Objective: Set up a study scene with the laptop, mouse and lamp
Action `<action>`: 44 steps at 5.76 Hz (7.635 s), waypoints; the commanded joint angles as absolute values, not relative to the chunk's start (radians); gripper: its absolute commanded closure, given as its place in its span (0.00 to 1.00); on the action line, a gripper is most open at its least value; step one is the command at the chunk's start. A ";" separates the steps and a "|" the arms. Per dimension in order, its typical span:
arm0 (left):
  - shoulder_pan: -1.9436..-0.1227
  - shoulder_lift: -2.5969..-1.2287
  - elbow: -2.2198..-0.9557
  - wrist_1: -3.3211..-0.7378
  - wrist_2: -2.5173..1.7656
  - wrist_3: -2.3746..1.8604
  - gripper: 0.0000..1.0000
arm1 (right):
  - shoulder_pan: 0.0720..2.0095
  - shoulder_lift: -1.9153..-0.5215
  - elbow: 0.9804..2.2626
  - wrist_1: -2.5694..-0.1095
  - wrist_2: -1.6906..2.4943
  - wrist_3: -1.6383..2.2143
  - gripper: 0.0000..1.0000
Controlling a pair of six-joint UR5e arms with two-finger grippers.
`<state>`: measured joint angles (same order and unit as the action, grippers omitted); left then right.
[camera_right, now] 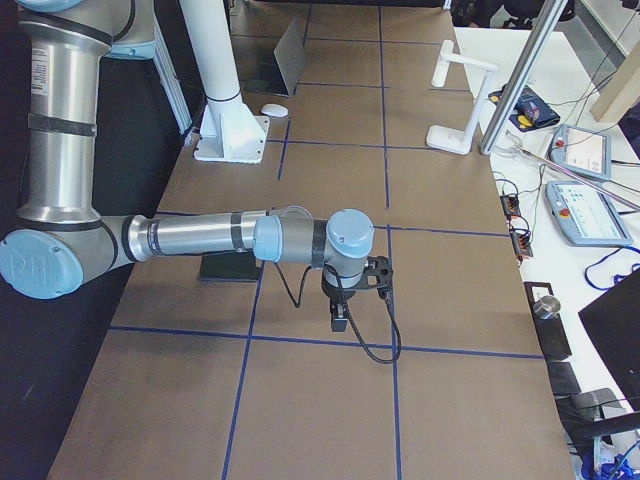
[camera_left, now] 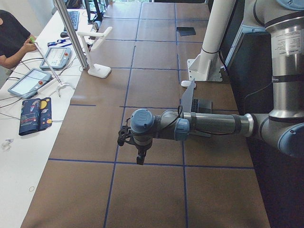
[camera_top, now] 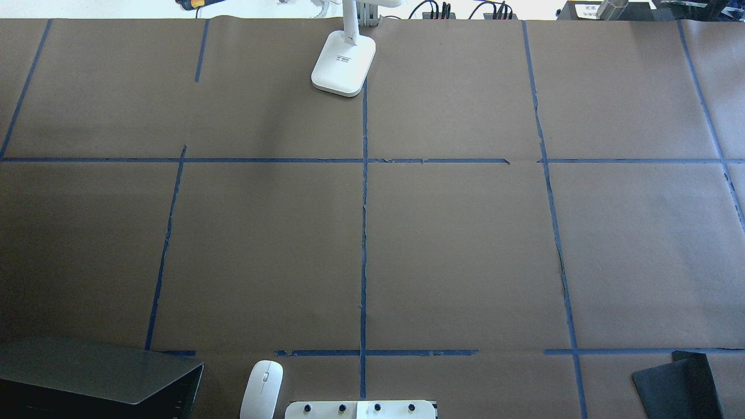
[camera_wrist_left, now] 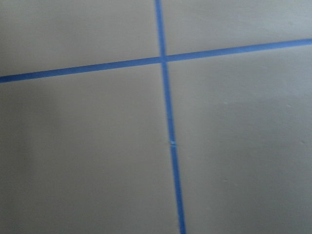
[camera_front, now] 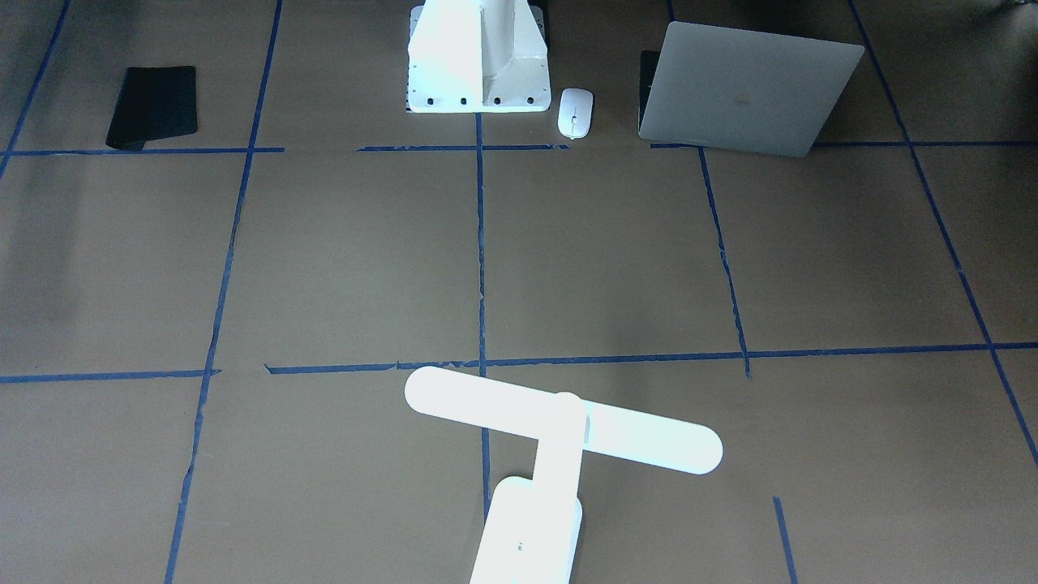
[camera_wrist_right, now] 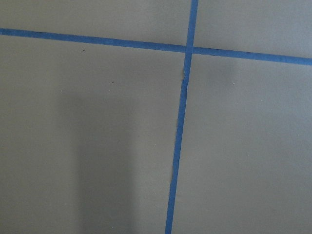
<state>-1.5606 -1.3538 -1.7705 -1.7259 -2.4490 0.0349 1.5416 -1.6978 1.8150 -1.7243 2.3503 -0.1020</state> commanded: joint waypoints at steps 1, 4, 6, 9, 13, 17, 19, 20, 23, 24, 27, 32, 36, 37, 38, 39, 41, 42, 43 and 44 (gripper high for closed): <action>-1.496 -1.287 -1.810 -1.903 -2.494 -0.293 0.00 | 1.540 -1.697 1.812 -1.726 2.350 -0.104 0.00; -1.288 -1.227 -2.012 -1.905 -2.496 -0.790 0.00 | 1.540 -1.697 1.810 -1.723 2.350 -0.115 0.00; -1.165 -1.198 -2.147 -1.904 -2.491 -1.077 0.00 | 1.539 -1.698 1.812 -1.723 2.361 -0.112 0.00; -1.022 -1.101 -2.316 -1.907 -2.476 -1.570 0.00 | 1.506 -1.698 1.809 -1.724 2.370 -0.104 0.00; -0.753 -1.077 -2.460 -1.911 -2.263 -2.099 0.00 | 1.496 -1.697 1.810 -1.723 2.367 -0.106 0.00; -0.566 -1.037 -2.493 -1.908 -2.158 -2.303 0.00 | 1.497 -1.703 1.807 -1.724 2.368 -0.101 0.00; -0.517 -1.037 -2.488 -1.907 -2.076 -2.382 0.00 | 1.497 -1.706 1.807 -1.726 2.370 -0.100 0.00; -0.461 -1.040 -2.490 -1.908 -2.042 -2.434 0.00 | 1.497 -1.706 1.807 -1.726 2.368 -0.101 0.00; -0.383 -1.052 -2.487 -1.899 -1.987 -2.510 0.37 | 1.497 -1.707 1.804 -1.726 2.368 -0.101 0.00; -0.385 -1.057 -2.484 -1.899 -1.980 -2.520 0.65 | 1.497 -1.707 1.802 -1.726 2.368 -0.101 0.00; -0.548 -1.094 -2.496 -1.899 -1.980 -2.499 1.00 | 1.497 -1.712 1.805 -1.726 2.370 -0.101 0.00; -0.769 -1.420 -2.438 -1.626 -1.958 -2.253 1.00 | 1.496 -1.701 1.801 -1.726 2.381 -0.103 0.00; -0.788 -1.956 -2.173 -1.413 -1.896 -2.252 1.00 | 1.496 -1.698 1.773 -1.724 2.387 -0.104 0.00; -0.790 -2.121 -2.075 -1.352 -1.893 -2.253 1.00 | 1.496 -1.698 1.764 -1.724 2.387 -0.104 0.00; -0.788 -2.216 -2.006 -1.351 -1.893 -2.264 1.00 | 1.494 -1.697 1.758 -1.724 2.387 -0.106 0.00; -0.787 -2.326 -1.893 -1.353 -1.891 -2.281 1.00 | 1.494 -1.697 1.753 -1.723 2.387 -0.106 0.00; -0.734 -2.488 -1.717 -1.367 -1.814 -2.464 1.00 | 1.494 -1.697 1.747 -1.723 2.387 -0.106 0.00; -0.704 -2.563 -1.645 -1.367 -1.786 -2.540 1.00 | 1.494 -1.695 1.744 -1.723 2.387 -0.106 0.00; -0.684 -2.621 -1.569 -1.370 -1.761 -2.599 1.00 | 1.494 -1.678 1.730 -1.723 2.387 -0.104 0.00; -0.684 -2.638 -1.525 -1.411 -1.759 -2.638 1.00 | 1.494 -1.675 1.726 -1.723 2.387 -0.104 0.00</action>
<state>-0.6910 -2.6080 -1.5767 -1.3825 -1.7685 -2.5927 1.4941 -1.6810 1.7322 -1.7227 2.3869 -0.1047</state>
